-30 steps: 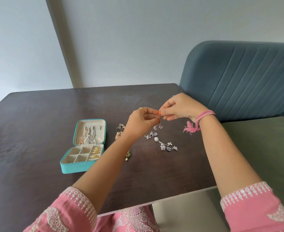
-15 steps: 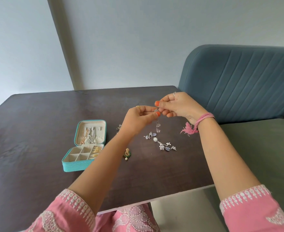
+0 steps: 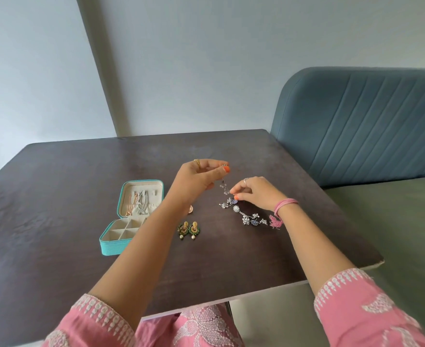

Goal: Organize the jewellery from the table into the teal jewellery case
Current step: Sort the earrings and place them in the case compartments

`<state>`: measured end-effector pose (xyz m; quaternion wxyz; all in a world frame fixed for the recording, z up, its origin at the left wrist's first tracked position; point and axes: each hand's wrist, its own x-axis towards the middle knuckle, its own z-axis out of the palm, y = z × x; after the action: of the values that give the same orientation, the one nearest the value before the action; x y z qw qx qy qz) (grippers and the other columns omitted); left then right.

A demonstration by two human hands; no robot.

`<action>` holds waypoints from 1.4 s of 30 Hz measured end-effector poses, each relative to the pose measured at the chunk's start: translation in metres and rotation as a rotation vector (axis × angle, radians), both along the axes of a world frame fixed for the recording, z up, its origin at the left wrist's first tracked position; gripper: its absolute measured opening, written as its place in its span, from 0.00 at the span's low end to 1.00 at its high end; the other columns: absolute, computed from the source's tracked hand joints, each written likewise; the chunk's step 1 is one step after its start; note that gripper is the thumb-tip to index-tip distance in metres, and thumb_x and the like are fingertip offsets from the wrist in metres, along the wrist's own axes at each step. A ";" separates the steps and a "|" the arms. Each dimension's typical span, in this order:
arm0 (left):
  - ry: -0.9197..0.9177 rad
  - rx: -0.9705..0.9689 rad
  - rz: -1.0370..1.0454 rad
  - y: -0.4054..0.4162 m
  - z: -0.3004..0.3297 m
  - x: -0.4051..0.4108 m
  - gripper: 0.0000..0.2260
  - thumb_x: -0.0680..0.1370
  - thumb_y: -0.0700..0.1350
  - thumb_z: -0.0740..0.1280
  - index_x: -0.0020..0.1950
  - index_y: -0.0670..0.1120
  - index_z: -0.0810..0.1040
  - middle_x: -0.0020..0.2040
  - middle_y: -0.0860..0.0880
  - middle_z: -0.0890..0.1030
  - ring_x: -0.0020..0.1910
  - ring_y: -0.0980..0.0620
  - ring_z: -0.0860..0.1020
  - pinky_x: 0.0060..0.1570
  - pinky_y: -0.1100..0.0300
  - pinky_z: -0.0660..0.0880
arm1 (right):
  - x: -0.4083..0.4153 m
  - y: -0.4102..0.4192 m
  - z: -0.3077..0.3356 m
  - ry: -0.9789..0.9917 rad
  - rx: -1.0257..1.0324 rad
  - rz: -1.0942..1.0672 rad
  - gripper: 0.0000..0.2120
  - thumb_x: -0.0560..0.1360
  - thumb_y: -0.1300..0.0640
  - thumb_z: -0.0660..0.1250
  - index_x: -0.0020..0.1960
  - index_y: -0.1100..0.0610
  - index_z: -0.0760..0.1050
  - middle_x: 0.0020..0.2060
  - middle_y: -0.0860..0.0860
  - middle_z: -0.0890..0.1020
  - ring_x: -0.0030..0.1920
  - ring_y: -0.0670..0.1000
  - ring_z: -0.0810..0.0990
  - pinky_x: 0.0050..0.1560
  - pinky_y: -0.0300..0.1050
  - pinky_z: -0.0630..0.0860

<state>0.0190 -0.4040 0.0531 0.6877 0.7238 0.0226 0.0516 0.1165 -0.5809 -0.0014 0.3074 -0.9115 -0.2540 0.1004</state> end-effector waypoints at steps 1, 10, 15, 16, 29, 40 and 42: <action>0.004 0.003 0.000 0.001 0.000 -0.001 0.02 0.74 0.47 0.72 0.46 0.52 0.83 0.49 0.49 0.85 0.49 0.56 0.80 0.52 0.59 0.74 | 0.001 0.003 0.000 -0.006 -0.021 0.017 0.08 0.74 0.60 0.70 0.52 0.54 0.82 0.47 0.48 0.85 0.45 0.40 0.81 0.47 0.22 0.69; 0.014 0.018 0.024 0.004 -0.002 -0.003 0.03 0.73 0.46 0.73 0.46 0.52 0.83 0.49 0.48 0.85 0.47 0.57 0.80 0.49 0.61 0.75 | 0.003 0.008 0.009 -0.014 -0.140 0.056 0.06 0.74 0.54 0.68 0.46 0.53 0.83 0.42 0.43 0.82 0.46 0.44 0.79 0.50 0.35 0.72; -0.004 -0.035 -0.008 0.006 -0.002 -0.005 0.12 0.70 0.34 0.74 0.51 0.46 0.82 0.47 0.48 0.85 0.43 0.58 0.83 0.40 0.70 0.74 | -0.006 0.003 0.037 0.154 0.018 -0.027 0.05 0.72 0.53 0.70 0.44 0.52 0.84 0.38 0.47 0.84 0.37 0.44 0.77 0.41 0.40 0.71; -0.008 -0.030 -0.016 0.007 -0.002 -0.006 0.14 0.69 0.33 0.74 0.52 0.46 0.81 0.48 0.49 0.85 0.43 0.58 0.83 0.39 0.70 0.75 | -0.009 0.002 0.046 0.192 0.064 -0.031 0.06 0.72 0.53 0.70 0.43 0.53 0.84 0.39 0.47 0.84 0.36 0.43 0.77 0.40 0.39 0.71; -0.130 -0.098 -0.031 -0.010 0.016 -0.017 0.10 0.70 0.38 0.75 0.50 0.45 0.82 0.42 0.50 0.86 0.42 0.57 0.83 0.47 0.67 0.77 | -0.037 -0.008 0.107 0.627 0.579 -0.090 0.08 0.72 0.59 0.70 0.35 0.55 0.84 0.34 0.50 0.83 0.30 0.44 0.69 0.33 0.38 0.62; -0.160 -0.114 0.038 -0.010 0.024 -0.018 0.06 0.72 0.40 0.73 0.48 0.41 0.83 0.36 0.52 0.84 0.37 0.60 0.81 0.42 0.68 0.75 | -0.054 -0.002 0.103 0.466 0.683 -0.107 0.07 0.74 0.55 0.70 0.51 0.56 0.82 0.43 0.51 0.85 0.33 0.43 0.75 0.35 0.34 0.69; -0.144 -0.114 0.044 -0.008 0.025 -0.018 0.07 0.72 0.41 0.74 0.48 0.42 0.83 0.38 0.50 0.85 0.39 0.58 0.80 0.46 0.62 0.75 | -0.057 -0.001 0.103 0.427 0.709 -0.079 0.10 0.75 0.54 0.69 0.54 0.55 0.82 0.44 0.50 0.85 0.35 0.43 0.76 0.38 0.34 0.71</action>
<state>0.0014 -0.4122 0.0779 0.7264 0.6771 -0.0081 0.1175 0.0590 -0.5820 0.1019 0.6517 -0.7169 -0.1683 0.1817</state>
